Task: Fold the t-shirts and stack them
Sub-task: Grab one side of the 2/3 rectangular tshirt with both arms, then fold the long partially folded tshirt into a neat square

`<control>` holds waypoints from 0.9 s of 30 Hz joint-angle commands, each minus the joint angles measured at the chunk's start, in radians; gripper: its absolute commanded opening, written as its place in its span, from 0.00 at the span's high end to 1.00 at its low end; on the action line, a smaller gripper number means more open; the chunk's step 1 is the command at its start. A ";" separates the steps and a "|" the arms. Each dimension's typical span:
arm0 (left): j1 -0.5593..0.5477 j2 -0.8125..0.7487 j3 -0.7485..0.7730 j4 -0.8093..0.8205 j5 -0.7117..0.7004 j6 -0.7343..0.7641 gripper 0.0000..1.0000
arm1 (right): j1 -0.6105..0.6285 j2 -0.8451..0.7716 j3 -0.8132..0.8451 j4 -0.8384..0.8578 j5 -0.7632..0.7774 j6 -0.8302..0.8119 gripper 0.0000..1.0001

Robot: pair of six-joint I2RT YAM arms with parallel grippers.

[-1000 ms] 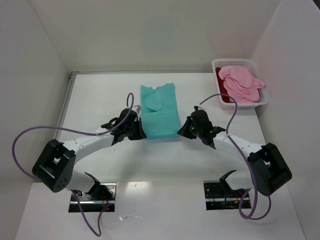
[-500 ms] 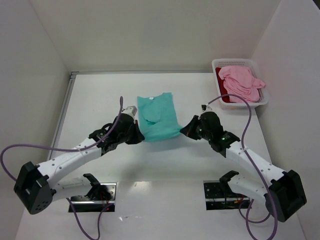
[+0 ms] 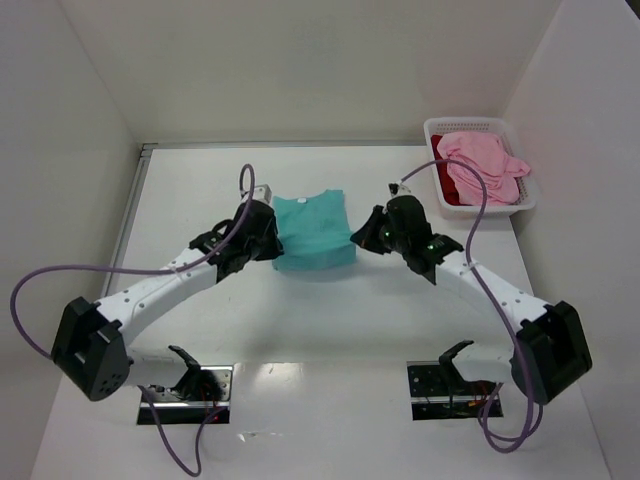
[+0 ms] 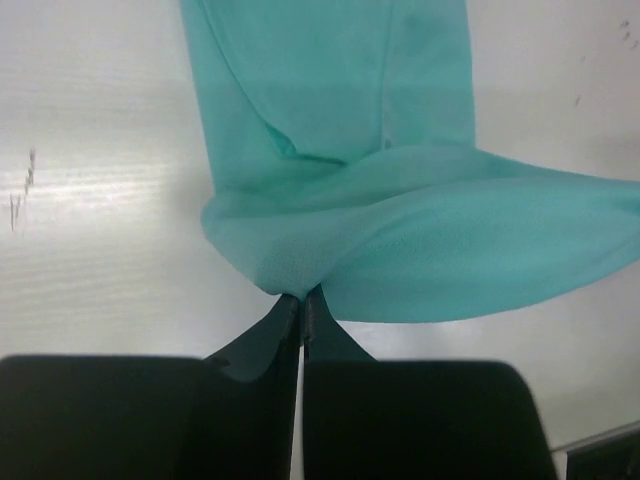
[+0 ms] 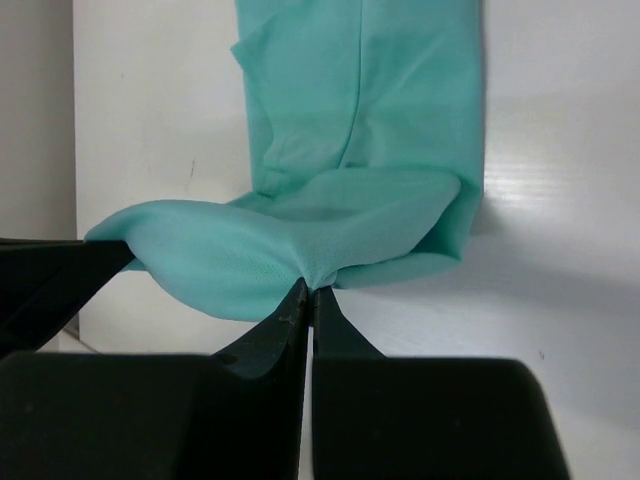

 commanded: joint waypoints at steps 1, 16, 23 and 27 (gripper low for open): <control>0.049 0.080 0.088 0.081 -0.024 0.075 1.00 | -0.028 0.082 0.113 0.083 0.034 -0.073 1.00; 0.273 0.399 0.272 0.244 0.219 0.177 1.00 | -0.082 0.451 0.394 0.221 0.054 -0.085 1.00; 0.296 0.565 0.402 0.244 0.266 0.187 1.00 | -0.082 0.602 0.518 0.232 0.066 -0.104 0.97; 0.319 0.652 0.459 0.256 0.289 0.196 1.00 | -0.102 0.665 0.552 0.241 0.067 -0.104 0.97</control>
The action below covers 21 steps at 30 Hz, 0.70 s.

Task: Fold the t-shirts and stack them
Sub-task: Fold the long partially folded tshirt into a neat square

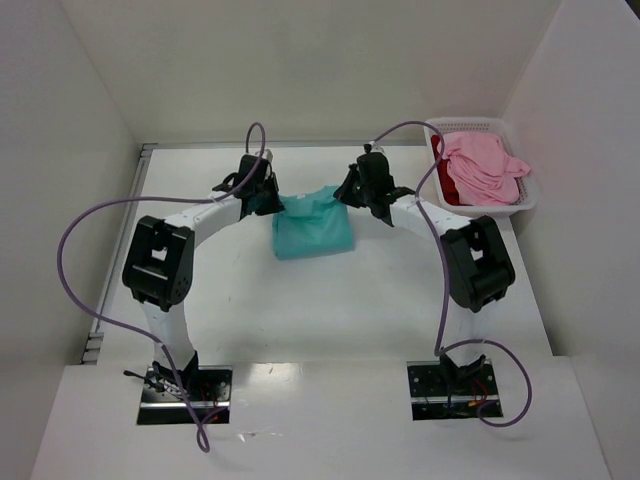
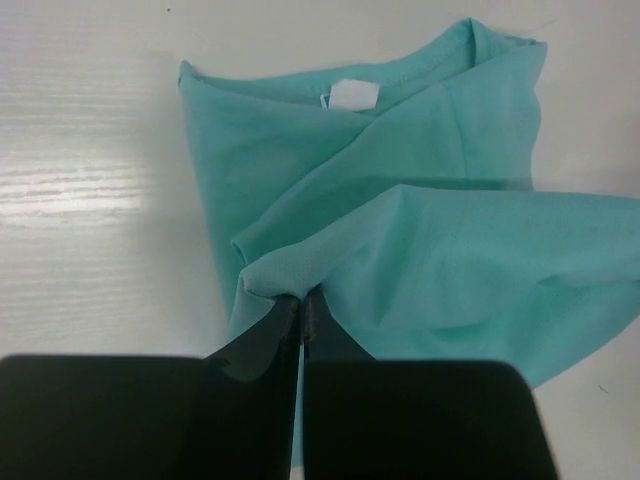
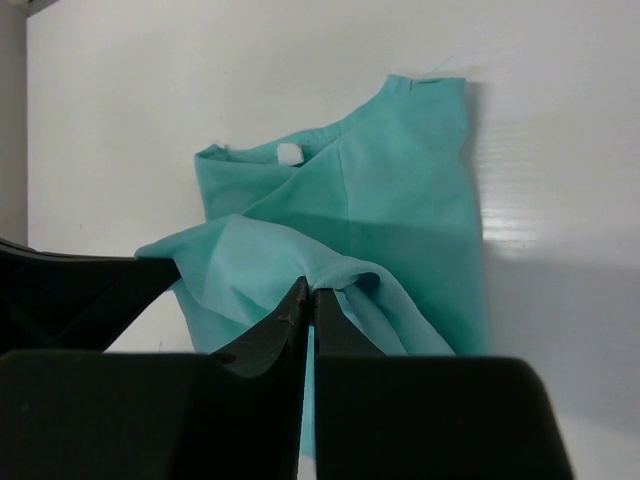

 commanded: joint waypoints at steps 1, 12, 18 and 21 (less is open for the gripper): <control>0.028 0.053 0.075 0.049 0.041 0.031 1.00 | -0.021 0.051 0.065 0.066 0.028 -0.022 0.97; 0.114 0.160 0.150 0.081 0.103 0.051 0.90 | -0.041 0.201 0.157 0.097 0.037 -0.022 0.97; 0.134 0.202 0.218 0.069 0.139 0.080 0.86 | -0.059 0.238 0.215 0.097 0.027 -0.022 0.99; 0.134 0.179 0.218 0.069 0.139 0.080 1.00 | -0.059 0.226 0.216 0.097 0.027 -0.022 1.00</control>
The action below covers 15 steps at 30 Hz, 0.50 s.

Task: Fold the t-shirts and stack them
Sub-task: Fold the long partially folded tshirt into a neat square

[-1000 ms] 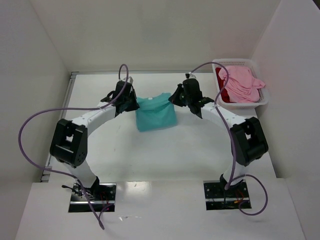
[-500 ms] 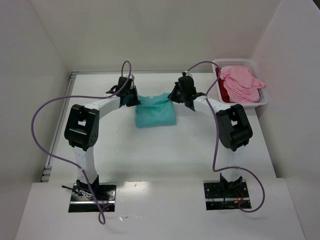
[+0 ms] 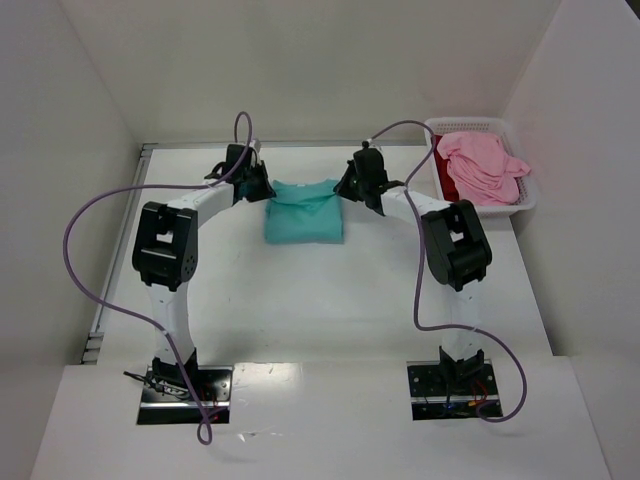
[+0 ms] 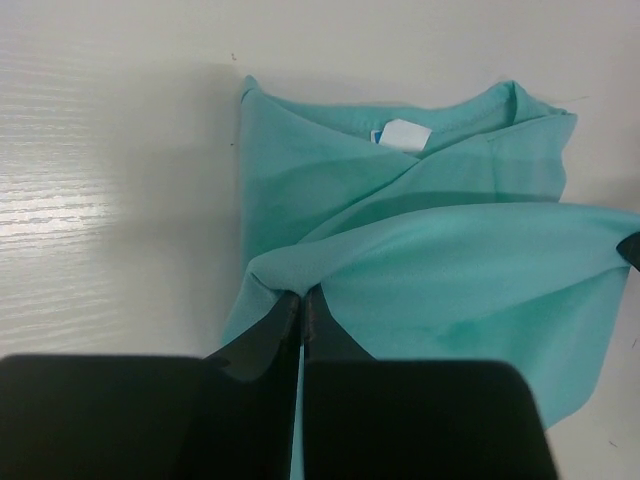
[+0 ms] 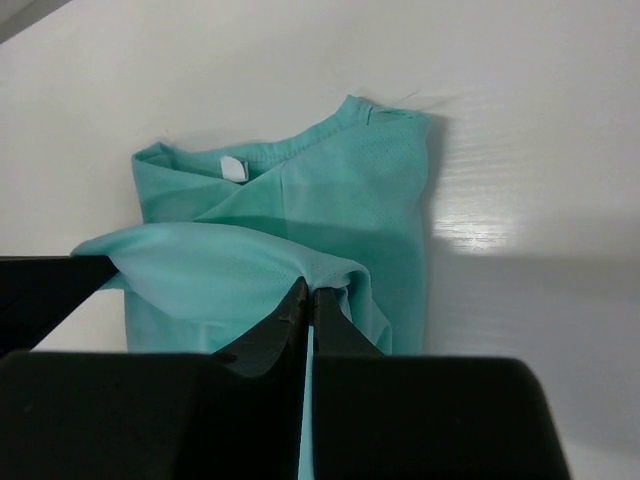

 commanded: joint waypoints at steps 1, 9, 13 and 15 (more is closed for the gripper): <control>0.008 -0.027 0.029 0.025 0.015 0.032 1.00 | -0.015 -0.009 0.054 0.055 0.023 -0.018 1.00; 0.008 -0.135 -0.043 0.016 -0.008 0.050 1.00 | -0.015 -0.089 0.005 0.068 0.012 -0.029 1.00; 0.008 -0.187 -0.104 0.027 -0.008 0.041 1.00 | -0.015 -0.150 -0.069 0.068 0.012 -0.019 1.00; 0.008 -0.230 -0.135 0.027 -0.008 0.041 1.00 | -0.015 -0.196 -0.125 0.097 0.012 -0.010 1.00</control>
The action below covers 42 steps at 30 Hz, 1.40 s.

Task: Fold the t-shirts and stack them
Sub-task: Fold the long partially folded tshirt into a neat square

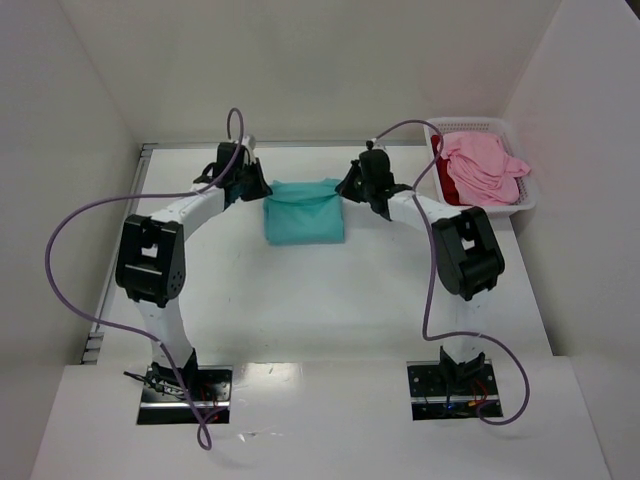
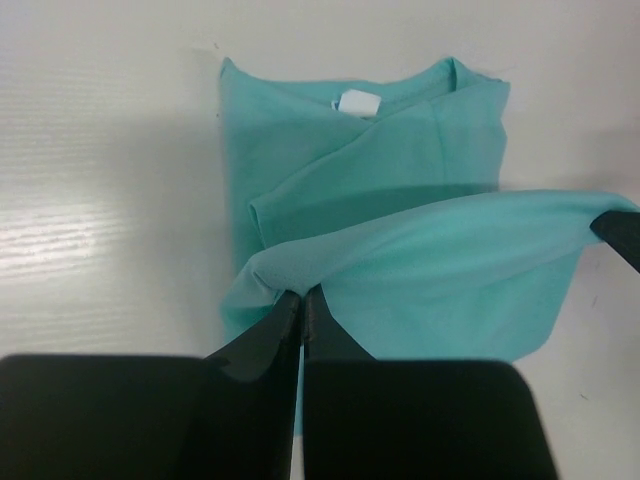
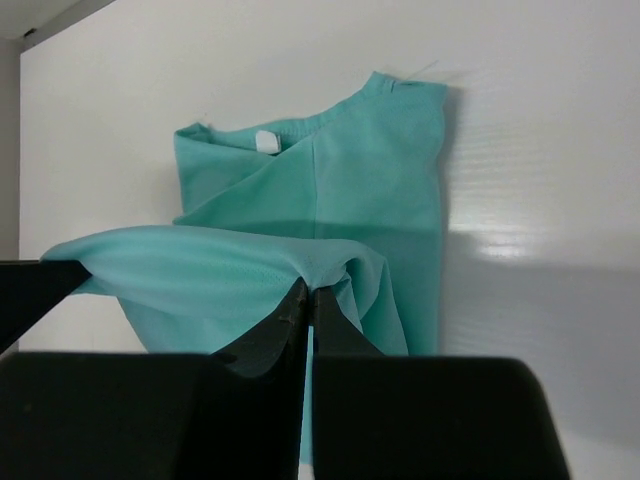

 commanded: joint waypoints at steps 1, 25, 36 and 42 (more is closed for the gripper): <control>0.008 -0.092 -0.055 0.033 -0.014 0.006 1.00 | -0.015 -0.114 -0.062 0.068 0.030 -0.005 1.00; -0.170 -0.546 -0.356 -0.012 -0.152 -0.083 1.00 | 0.105 -0.571 -0.426 0.042 0.090 0.006 1.00; -0.251 -0.736 -0.474 -0.056 -0.195 -0.110 1.00 | 0.175 -0.731 -0.535 0.011 0.125 0.037 1.00; -0.283 -0.804 -0.488 -0.081 -0.195 -0.119 1.00 | 0.261 -0.751 -0.549 0.000 0.172 0.048 1.00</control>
